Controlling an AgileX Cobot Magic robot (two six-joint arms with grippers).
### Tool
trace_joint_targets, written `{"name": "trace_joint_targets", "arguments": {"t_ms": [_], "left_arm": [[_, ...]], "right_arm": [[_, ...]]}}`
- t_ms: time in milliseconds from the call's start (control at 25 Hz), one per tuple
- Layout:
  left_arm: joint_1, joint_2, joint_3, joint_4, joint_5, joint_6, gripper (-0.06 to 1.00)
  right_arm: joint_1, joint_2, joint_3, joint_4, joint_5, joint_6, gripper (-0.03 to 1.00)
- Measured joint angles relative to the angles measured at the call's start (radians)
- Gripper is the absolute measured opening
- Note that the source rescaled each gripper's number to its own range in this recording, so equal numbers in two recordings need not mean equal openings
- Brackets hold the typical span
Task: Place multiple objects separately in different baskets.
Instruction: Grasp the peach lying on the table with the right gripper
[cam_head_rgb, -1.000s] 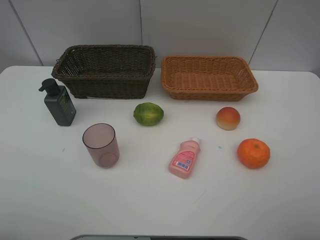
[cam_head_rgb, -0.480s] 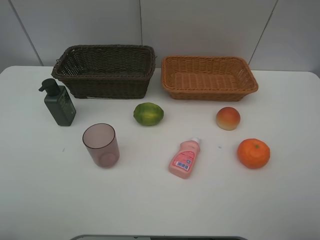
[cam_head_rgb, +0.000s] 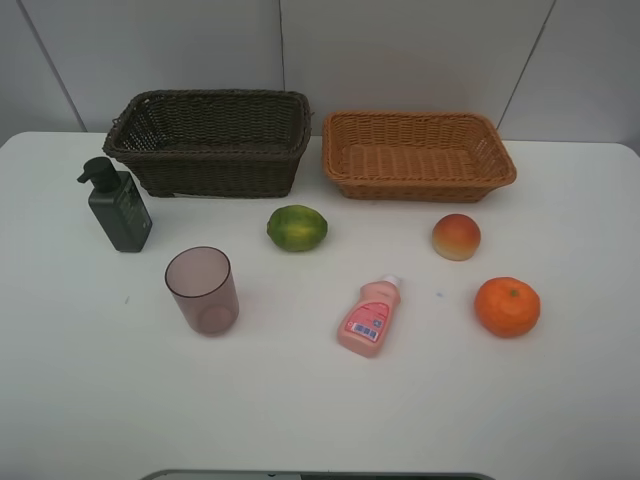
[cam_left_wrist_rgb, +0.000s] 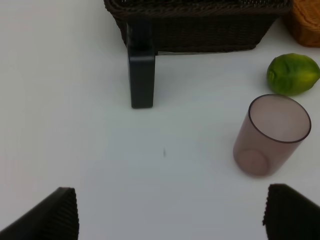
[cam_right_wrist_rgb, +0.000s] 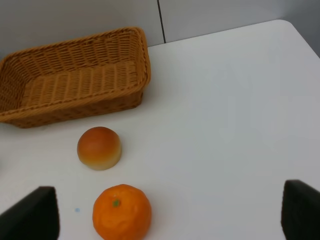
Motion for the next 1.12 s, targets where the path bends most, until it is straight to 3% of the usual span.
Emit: {"name": "trace_joint_targets", "arguments": {"t_ms": [240,640,1120], "left_arm": [[0.000,0.000,0.000,0.000,0.000,0.000,0.96],[0.000,0.000,0.000,0.000,0.000,0.000,0.96],[0.000,0.000,0.000,0.000,0.000,0.000,0.96]], "right_arm": [[0.000,0.047,-0.006,0.000,0.000,0.000,0.96],[0.000,0.520,-0.218,0.014,-0.012,0.000,0.96],[0.000,0.881,-0.264,0.015,-0.212,0.000,0.96]]}}
